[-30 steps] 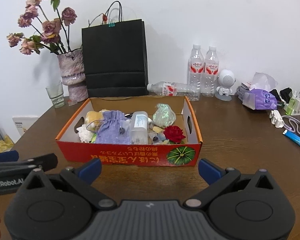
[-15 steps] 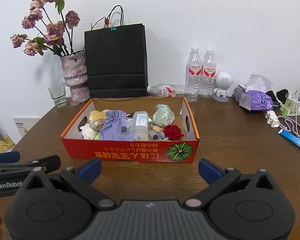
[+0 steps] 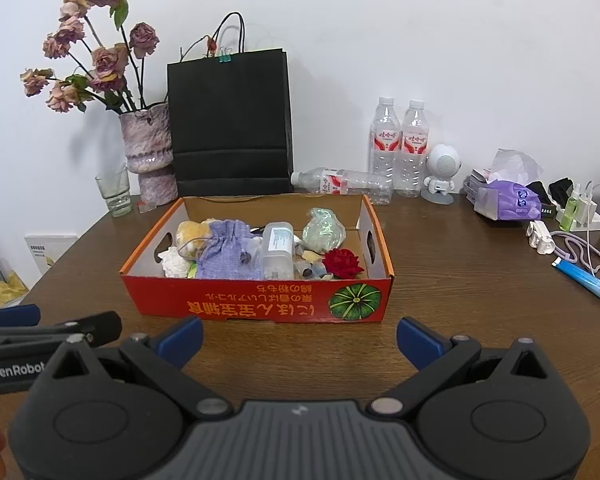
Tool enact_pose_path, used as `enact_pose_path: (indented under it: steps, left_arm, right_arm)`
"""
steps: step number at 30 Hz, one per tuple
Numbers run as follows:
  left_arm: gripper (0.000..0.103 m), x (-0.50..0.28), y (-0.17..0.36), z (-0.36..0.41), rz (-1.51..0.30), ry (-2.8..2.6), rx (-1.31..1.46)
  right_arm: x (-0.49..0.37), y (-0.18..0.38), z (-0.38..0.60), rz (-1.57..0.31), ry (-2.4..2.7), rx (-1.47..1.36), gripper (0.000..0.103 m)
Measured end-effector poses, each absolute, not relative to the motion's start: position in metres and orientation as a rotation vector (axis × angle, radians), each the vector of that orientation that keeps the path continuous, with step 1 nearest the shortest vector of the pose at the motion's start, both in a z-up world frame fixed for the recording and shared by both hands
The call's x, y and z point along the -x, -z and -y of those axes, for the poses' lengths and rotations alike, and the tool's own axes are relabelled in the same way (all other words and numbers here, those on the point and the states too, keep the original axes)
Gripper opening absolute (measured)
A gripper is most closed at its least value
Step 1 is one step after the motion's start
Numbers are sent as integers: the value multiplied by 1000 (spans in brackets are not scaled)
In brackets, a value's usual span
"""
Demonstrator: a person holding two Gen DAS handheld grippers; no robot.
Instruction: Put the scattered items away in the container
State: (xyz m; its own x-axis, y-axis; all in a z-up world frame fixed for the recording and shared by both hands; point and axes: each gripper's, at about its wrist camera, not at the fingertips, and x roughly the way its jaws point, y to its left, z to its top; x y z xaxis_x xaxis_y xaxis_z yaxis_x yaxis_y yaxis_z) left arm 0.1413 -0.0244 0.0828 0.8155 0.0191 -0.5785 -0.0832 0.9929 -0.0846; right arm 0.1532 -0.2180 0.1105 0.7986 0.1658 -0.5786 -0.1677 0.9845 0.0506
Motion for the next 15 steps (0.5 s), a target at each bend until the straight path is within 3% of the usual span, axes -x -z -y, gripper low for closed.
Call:
enact_pose_path:
  steps: [15]
  left_arm:
    - [103,-141,-83,25,-613,-60,96]
  right_arm:
    - [-152,-109,219,-622,-181,3,103]
